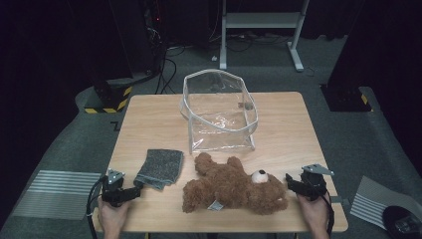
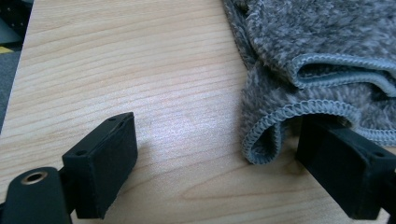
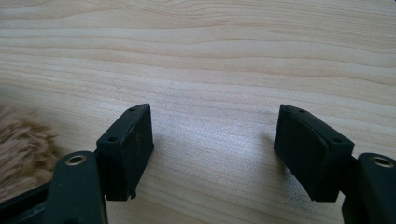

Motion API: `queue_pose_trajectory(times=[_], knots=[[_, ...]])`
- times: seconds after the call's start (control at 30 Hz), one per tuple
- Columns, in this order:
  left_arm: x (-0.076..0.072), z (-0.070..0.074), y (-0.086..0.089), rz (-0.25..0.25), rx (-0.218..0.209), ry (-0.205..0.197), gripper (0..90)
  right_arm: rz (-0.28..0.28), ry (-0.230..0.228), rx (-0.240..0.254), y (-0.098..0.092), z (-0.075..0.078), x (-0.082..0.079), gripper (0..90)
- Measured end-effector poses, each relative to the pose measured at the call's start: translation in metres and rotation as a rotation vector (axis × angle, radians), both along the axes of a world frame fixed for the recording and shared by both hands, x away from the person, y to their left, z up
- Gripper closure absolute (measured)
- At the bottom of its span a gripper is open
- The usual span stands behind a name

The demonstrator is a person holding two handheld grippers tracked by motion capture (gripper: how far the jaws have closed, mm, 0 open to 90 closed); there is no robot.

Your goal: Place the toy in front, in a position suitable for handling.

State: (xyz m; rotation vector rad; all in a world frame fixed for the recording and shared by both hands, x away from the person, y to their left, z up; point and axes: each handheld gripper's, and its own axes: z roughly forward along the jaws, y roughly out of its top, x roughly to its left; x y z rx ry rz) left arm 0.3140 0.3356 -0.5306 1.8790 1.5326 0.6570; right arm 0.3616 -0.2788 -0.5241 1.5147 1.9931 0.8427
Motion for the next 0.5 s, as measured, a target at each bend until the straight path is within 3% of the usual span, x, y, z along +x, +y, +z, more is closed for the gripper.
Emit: queue_pose_trajectory(times=[0.5], knots=[[-0.0001, 0.0002, 0.0006, 0.005, -0.001, -0.004, 14.2, 0.003, 0.005, 0.004, -0.0007, 0.0004, -0.0003, 28.3]])
